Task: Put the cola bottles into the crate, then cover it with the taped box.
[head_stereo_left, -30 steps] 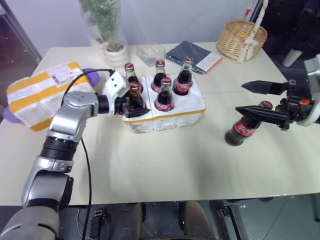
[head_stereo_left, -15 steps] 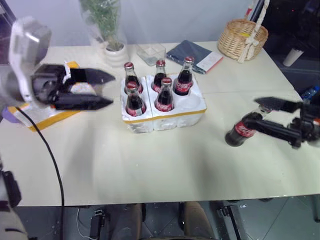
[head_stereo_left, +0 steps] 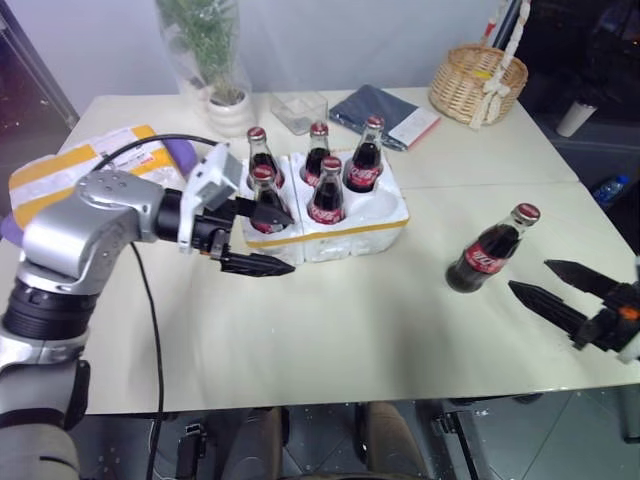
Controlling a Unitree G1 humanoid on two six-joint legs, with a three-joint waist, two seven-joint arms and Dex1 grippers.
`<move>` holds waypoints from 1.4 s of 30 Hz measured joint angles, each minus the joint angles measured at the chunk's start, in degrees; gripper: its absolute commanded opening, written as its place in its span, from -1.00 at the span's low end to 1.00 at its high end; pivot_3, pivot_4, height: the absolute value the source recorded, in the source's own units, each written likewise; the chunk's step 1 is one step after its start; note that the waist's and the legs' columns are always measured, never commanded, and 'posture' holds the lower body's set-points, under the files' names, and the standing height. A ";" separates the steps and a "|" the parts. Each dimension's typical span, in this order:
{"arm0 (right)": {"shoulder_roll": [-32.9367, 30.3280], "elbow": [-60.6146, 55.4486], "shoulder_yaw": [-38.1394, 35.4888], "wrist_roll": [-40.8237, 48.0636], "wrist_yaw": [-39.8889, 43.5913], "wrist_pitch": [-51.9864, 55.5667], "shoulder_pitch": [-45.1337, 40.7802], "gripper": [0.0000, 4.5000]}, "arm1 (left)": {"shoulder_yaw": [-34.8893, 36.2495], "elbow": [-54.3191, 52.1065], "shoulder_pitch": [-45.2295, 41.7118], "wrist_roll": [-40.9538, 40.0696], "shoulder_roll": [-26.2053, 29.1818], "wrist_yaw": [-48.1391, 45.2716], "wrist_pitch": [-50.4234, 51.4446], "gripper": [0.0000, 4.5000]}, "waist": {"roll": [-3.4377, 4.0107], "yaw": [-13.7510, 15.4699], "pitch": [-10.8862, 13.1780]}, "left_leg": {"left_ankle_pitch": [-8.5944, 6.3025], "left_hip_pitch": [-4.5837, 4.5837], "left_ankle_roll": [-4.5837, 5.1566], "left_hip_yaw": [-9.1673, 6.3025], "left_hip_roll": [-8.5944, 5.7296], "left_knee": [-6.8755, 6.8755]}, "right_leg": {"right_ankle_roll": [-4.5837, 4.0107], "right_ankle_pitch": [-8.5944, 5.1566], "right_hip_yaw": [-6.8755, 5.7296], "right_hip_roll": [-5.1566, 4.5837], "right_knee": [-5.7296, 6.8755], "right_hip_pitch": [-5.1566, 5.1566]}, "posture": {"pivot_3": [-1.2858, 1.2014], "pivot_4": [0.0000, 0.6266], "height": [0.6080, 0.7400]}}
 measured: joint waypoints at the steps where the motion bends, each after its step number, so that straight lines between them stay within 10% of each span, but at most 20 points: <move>1: 1.28 0.35 1.68 -1.20 -1.49 -0.79 -0.11 1.00 | -0.02 0.43 -0.06 0.09 -0.24 0.07 -0.02 0.98 | 0.07 -0.04 0.02 | 0.00 -0.01 0.00 0.01 0.00 0.00 | 0.00 0.00 0.01 0.00 0.00 -0.01 | 0.03 -0.52 0.96; 24: 5.84 20.82 18.63 -8.13 -5.83 -12.40 -18.46 1.00 | 0.17 1.55 -2.18 -0.05 -3.43 1.72 0.15 0.98 | 0.13 0.02 0.03 | 0.00 0.01 0.00 0.01 -0.01 0.00 | 0.20 0.11 0.00 0.00 -0.03 0.02 | 0.03 -0.52 0.96; 29: 5.86 21.93 18.86 -8.17 -4.89 -13.95 -19.23 0.27 | 0.17 1.61 -2.18 -0.04 -3.44 1.85 0.15 1.00 | 0.13 -0.02 0.03 | 0.00 0.01 0.00 0.00 -0.01 -0.01 | 0.20 0.12 0.00 0.00 -0.02 0.02 | 0.03 -0.52 0.96; 36: 5.85 19.52 18.85 -4.58 -3.96 -12.22 -20.73 0.28 | 0.59 1.67 -2.12 -0.04 -3.37 2.38 0.15 1.00 | 0.24 -0.43 0.09 | 0.00 -0.01 0.00 0.01 -0.01 -0.03 | 0.21 0.12 0.01 0.00 -0.01 -0.05 | 0.03 -0.52 0.96; 42: 4.89 17.80 19.58 6.44 -4.26 -6.23 -39.61 0.28 | 2.28 1.53 -1.05 -0.18 -3.07 3.64 0.26 1.00 | 0.50 -1.24 0.24 | -0.01 -0.07 0.03 -0.02 0.00 -0.08 | 0.20 0.12 0.00 0.01 0.16 -0.21 | 0.03 -0.52 0.96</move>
